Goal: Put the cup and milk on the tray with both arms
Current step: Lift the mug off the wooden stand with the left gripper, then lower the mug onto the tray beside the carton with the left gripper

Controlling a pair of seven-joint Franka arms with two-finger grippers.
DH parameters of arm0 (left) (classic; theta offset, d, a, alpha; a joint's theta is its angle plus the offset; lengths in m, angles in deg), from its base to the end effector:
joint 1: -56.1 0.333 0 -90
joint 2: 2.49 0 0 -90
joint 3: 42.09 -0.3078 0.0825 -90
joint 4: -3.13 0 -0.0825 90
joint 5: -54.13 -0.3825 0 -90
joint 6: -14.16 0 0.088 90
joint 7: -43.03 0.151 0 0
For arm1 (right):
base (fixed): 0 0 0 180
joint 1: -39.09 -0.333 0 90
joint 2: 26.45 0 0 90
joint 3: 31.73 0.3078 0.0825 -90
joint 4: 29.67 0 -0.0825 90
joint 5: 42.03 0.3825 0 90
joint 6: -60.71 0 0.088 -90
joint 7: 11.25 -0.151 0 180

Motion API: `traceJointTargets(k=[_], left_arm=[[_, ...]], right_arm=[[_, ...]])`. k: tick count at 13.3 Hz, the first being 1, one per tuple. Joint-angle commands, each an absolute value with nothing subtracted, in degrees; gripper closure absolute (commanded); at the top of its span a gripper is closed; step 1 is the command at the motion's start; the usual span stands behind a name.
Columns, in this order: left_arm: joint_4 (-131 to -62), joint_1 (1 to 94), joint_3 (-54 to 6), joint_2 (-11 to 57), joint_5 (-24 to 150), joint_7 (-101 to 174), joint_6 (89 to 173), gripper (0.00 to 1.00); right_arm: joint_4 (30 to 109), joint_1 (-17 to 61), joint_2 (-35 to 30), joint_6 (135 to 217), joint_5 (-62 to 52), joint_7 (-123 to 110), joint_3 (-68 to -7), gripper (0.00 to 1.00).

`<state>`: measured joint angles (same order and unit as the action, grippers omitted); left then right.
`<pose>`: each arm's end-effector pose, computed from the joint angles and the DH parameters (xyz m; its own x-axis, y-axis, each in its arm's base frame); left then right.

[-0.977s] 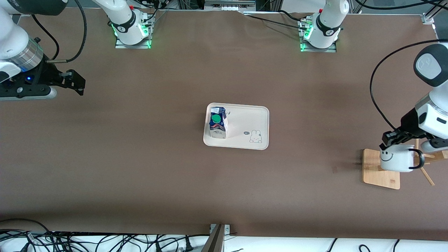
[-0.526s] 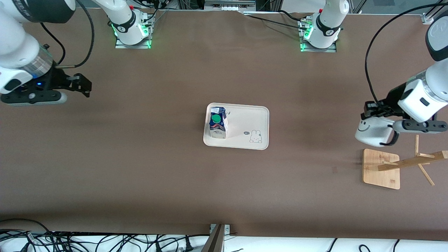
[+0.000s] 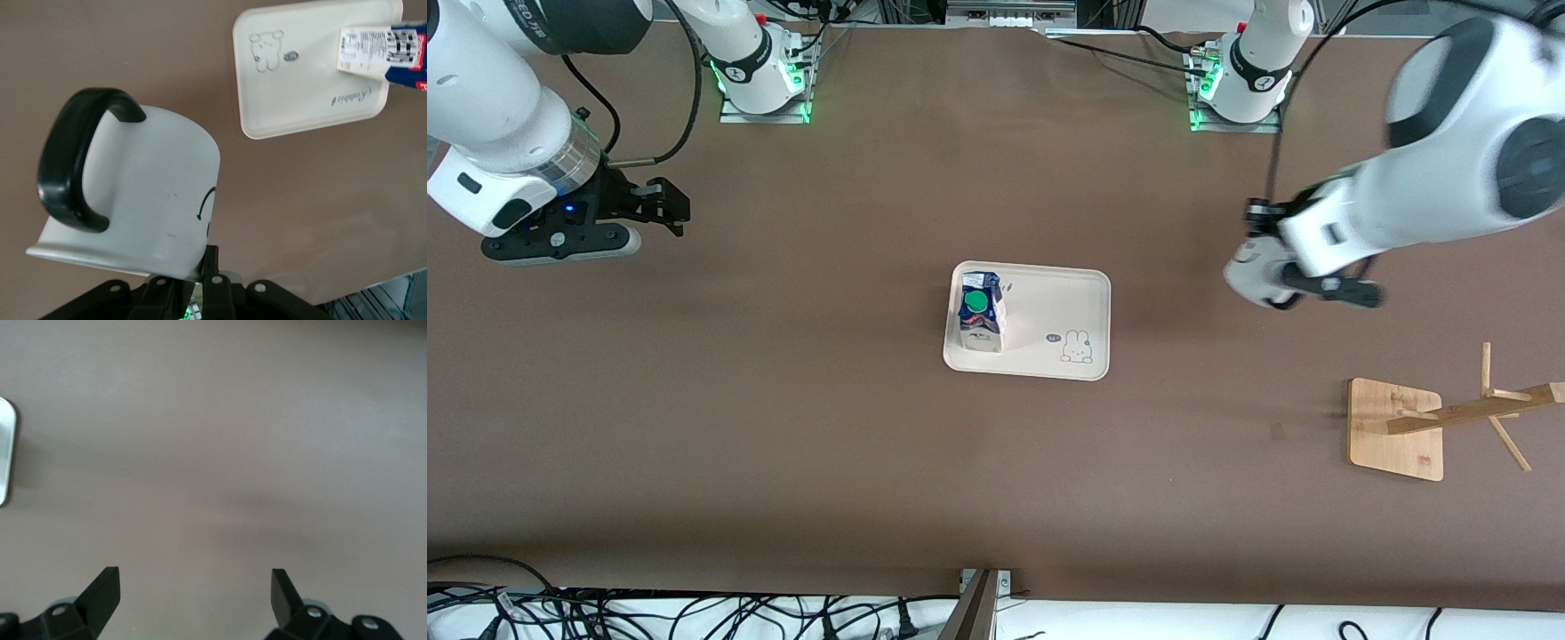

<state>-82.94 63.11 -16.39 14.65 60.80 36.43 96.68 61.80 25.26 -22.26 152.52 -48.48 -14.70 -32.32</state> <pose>0.5580 -0.1829 0.4425 0.9088 -0.2318 -0.3469 -0.1693 -0.9648 0.2012 0.5599 0.1148 0.5227 0.9830 0.1735 -0.0604 0.1795 -0.9768 0.1164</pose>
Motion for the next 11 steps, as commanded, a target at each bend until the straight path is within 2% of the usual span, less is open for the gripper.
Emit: traceJointTargets(k=[1,5,7,11], left_arm=[[-74.4,58.8,-16.2,25.9,59.9,28.5,96.9,1.00],[-65.0,46.5,-16.9,38.3,55.9,9.0,97.7,1.00],[-65.6,44.0,-16.9,41.6,56.1,3.9,104.0,1.00],[-65.4,43.1,-16.9,46.8,56.8,3.3,109.4,1.00]], right_arm=[[61.2,24.9,-22.4,152.4,-46.1,-14.7,-32.3,0.00],[61.3,25.0,-22.4,152.3,-46.1,-14.6,-32.4,0.00],[61.3,25.2,-22.4,152.5,-45.1,-14.7,-32.5,0.00],[61.6,25.5,-23.2,152.7,-42.1,-14.6,-33.1,0.00]])
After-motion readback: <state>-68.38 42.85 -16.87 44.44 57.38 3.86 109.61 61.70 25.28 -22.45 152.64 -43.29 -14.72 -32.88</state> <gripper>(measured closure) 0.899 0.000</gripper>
